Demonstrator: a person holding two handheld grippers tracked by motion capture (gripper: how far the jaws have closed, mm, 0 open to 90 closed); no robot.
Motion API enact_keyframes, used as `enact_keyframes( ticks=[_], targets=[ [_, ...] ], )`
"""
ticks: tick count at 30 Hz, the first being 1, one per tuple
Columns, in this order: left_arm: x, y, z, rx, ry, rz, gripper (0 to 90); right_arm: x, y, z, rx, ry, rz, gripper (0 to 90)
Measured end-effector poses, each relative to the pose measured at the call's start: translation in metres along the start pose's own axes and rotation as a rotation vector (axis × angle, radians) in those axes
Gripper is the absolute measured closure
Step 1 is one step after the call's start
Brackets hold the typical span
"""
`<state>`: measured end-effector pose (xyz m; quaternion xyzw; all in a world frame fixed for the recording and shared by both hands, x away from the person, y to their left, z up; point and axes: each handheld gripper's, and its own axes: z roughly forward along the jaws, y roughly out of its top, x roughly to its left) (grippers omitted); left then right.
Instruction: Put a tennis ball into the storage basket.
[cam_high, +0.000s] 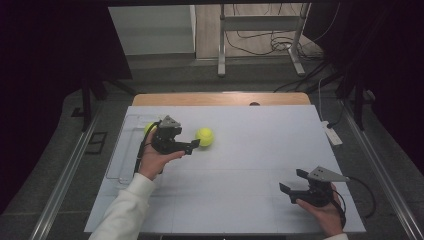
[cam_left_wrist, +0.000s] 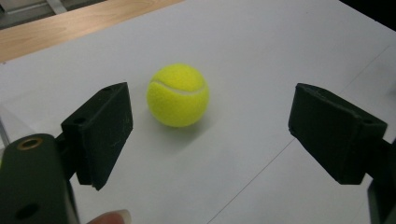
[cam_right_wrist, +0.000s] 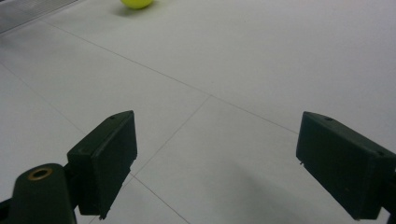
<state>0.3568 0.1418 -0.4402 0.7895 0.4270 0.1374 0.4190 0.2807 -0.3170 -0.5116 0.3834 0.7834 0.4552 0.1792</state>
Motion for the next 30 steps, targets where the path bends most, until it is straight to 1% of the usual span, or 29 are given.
enact_keyframes(
  ticks=[2,5,11,20,23,28,30],
  targets=[
    [0.0,0.001,0.004,0.008,-0.002,-0.004,14.5,-0.001,0.0,0.0,-0.002,-0.001,0.005,13.0],
    [0.0,0.004,0.008,0.026,-0.002,0.003,14.2,-0.002,0.0,-0.001,-0.004,-0.004,0.011,13.0],
    [-0.001,0.007,0.017,0.051,-0.001,0.007,13.9,-0.002,-0.001,-0.002,0.002,-0.008,0.006,13.0],
    [-0.002,0.009,0.028,0.072,0.001,0.01,13.6,-0.002,-0.001,-0.001,0.004,-0.007,0.006,13.0],
    [-0.001,0.01,0.033,0.081,-0.004,0.001,13.4,-0.002,-0.001,-0.001,0.003,-0.005,0.005,13.0],
    [-0.001,0.012,0.039,0.1,0.002,0.007,13.2,-0.002,-0.001,0.0,0.001,-0.003,0.002,13.0],
    [-0.002,0.012,0.04,0.096,0.005,0.002,13.1,-0.002,-0.001,0.0,0.002,-0.002,0.0,13.0]
  ],
)
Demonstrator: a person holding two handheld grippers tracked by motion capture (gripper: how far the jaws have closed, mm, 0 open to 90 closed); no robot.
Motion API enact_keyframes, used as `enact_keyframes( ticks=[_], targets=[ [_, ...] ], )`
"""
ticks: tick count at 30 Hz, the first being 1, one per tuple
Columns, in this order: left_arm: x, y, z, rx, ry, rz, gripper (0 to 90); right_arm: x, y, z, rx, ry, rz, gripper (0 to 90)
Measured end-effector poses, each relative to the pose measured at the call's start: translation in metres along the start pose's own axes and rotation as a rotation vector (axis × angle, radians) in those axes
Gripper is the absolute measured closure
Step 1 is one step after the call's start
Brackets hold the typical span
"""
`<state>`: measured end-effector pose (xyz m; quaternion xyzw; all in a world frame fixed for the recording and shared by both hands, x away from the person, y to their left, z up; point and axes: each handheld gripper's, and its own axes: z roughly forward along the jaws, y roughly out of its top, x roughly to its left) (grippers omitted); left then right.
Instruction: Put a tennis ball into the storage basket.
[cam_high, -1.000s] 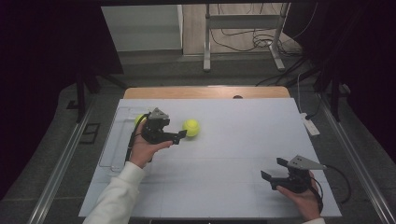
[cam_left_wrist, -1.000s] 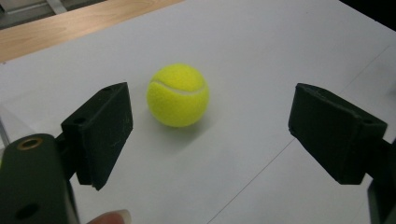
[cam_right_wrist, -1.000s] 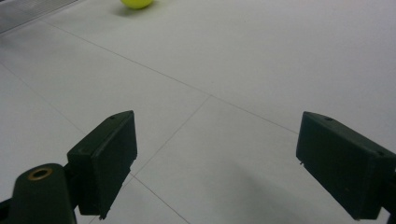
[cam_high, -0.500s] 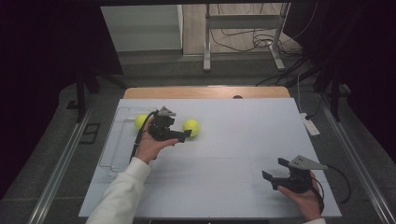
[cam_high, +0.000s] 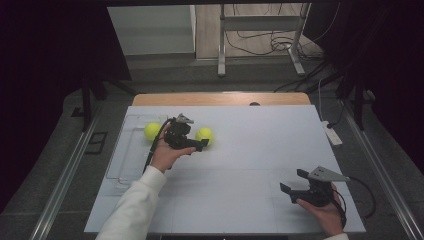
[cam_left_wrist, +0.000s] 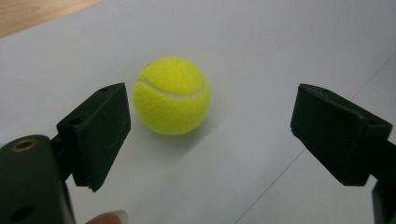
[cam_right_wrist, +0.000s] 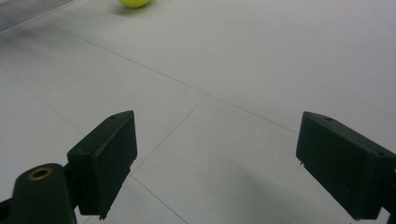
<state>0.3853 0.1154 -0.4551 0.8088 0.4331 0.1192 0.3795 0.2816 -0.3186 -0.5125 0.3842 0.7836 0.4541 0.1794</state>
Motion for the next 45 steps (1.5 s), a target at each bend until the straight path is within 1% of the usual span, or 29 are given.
enact_keyframes(
  ticks=[10,24,28,35,40,45],
  targets=[
    [0.001,0.003,0.007,0.021,0.006,-0.001,13.0,0.0,0.0,0.0,0.005,-0.001,-0.002,13.0],
    [0.007,0.006,0.017,0.049,0.028,-0.007,12.9,0.0,-0.001,0.001,0.01,0.002,0.0,13.0],
    [0.009,0.007,0.022,0.06,0.03,-0.017,12.8,0.0,-0.001,0.001,0.012,0.002,0.001,13.0],
    [0.011,0.01,0.029,0.089,0.021,-0.016,12.2,0.0,-0.001,0.001,0.011,0.002,0.0,12.9],
    [0.011,0.011,0.036,0.099,0.025,-0.023,11.8,0.0,-0.001,0.001,0.01,0.005,0.001,13.0],
    [0.011,0.013,0.044,0.121,0.027,-0.019,11.2,0.0,-0.001,0.002,0.012,0.006,0.0,12.9]
  ],
)
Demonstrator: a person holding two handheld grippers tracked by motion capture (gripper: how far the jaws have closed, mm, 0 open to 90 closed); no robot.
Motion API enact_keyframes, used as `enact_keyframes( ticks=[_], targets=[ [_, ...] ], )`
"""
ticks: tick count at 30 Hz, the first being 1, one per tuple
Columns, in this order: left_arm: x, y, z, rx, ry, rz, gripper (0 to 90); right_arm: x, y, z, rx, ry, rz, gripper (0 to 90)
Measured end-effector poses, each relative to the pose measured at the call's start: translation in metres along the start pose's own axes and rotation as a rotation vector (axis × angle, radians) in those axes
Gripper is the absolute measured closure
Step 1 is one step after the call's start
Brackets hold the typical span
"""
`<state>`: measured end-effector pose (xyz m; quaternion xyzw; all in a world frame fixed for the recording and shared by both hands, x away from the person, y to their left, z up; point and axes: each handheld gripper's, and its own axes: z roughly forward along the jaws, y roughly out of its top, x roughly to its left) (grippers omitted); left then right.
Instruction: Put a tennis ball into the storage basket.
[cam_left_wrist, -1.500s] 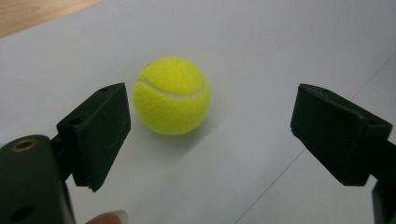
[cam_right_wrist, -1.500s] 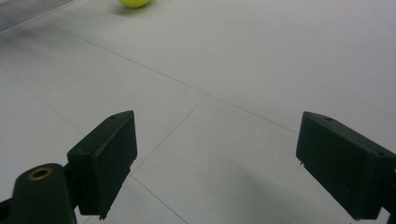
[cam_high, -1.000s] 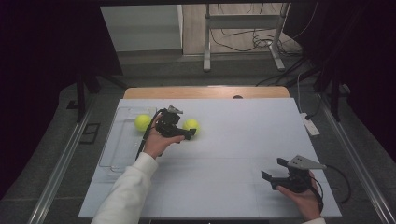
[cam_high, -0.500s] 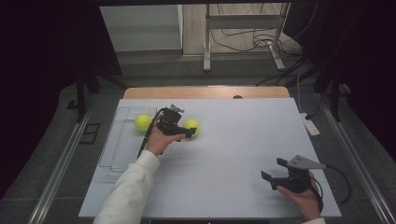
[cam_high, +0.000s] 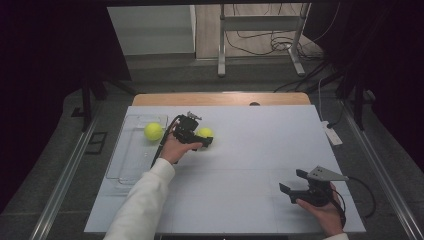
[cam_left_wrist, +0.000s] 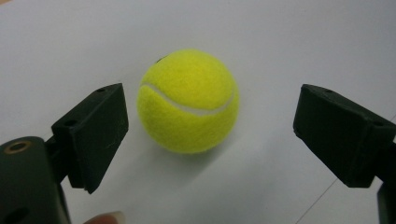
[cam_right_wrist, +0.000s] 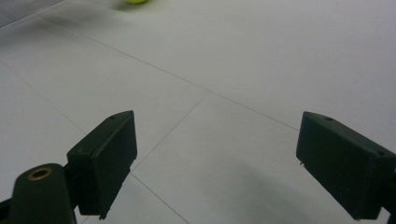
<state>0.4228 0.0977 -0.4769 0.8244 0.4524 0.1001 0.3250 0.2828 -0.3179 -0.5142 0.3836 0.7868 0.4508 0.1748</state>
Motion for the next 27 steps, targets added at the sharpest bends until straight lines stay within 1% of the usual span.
enact_keyframes(
  ticks=[7,13,17,25,27],
  targets=[
    [0.001,0.003,0.007,0.012,0.002,-0.004,11.0,0.0,0.0,0.0,-0.001,0.002,0.0,12.9],
    [0.003,0.004,0.01,0.024,0.012,-0.011,10.8,0.0,0.0,0.0,-0.001,0.003,0.0,12.9],
    [0.003,0.006,0.013,0.029,0.014,-0.019,10.7,0.0,0.0,0.0,0.001,0.003,-0.001,13.0],
    [0.003,0.008,0.018,0.037,0.014,-0.02,10.6,0.0,0.0,0.0,0.001,0.002,0.0,12.9],
    [0.003,0.008,0.02,0.038,0.013,-0.027,10.6,0.0,0.0,0.0,0.001,0.002,-0.001,13.0]
  ],
)
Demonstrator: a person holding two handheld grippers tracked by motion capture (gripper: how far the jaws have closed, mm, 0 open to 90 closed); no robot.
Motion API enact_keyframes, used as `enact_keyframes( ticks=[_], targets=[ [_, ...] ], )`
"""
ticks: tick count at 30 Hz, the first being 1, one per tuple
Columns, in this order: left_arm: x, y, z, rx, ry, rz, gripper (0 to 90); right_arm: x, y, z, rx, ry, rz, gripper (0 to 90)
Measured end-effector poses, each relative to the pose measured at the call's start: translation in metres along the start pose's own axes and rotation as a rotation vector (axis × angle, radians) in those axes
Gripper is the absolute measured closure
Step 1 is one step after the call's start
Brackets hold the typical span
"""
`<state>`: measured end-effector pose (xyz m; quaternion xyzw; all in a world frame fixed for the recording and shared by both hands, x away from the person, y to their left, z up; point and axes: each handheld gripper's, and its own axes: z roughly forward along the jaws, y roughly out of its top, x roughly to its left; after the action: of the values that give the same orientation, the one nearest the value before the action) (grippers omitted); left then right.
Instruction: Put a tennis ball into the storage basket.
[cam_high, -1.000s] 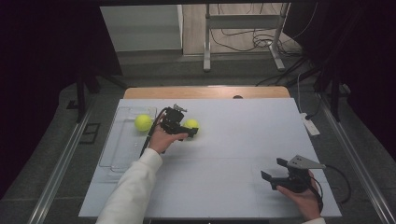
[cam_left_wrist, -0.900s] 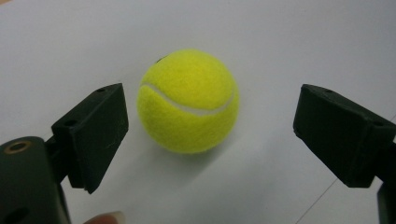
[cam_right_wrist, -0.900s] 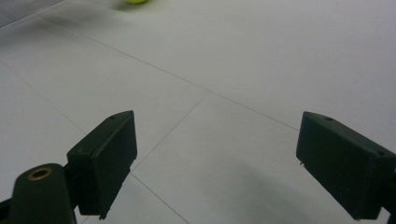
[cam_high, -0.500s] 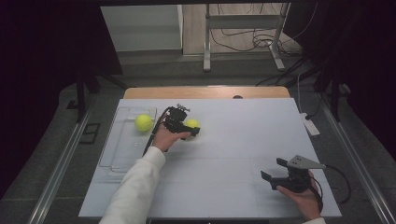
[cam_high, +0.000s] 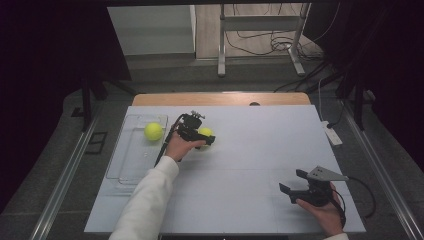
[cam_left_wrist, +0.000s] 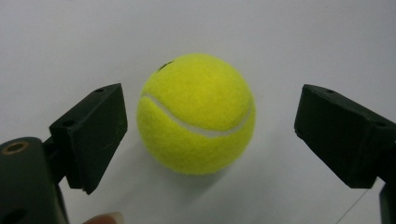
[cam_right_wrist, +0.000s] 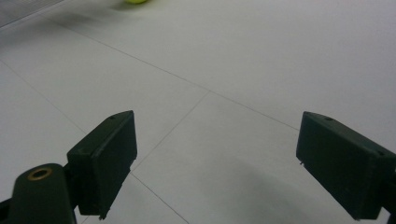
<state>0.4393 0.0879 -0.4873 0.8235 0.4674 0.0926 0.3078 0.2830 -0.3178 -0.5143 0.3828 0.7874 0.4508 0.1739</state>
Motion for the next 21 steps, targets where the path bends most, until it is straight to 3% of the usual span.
enact_keyframes(
  ticks=[13,21],
  targets=[
    [-0.001,0.0,0.016,0.03,0.017,-0.006,12.4,0.0,0.0,0.0,0.002,0.0,-0.003,12.9],
    [-0.001,0.0,0.017,0.034,0.057,-0.003,25.8,0.0,0.0,0.0,0.004,0.0,-0.003,13.0]
  ],
)
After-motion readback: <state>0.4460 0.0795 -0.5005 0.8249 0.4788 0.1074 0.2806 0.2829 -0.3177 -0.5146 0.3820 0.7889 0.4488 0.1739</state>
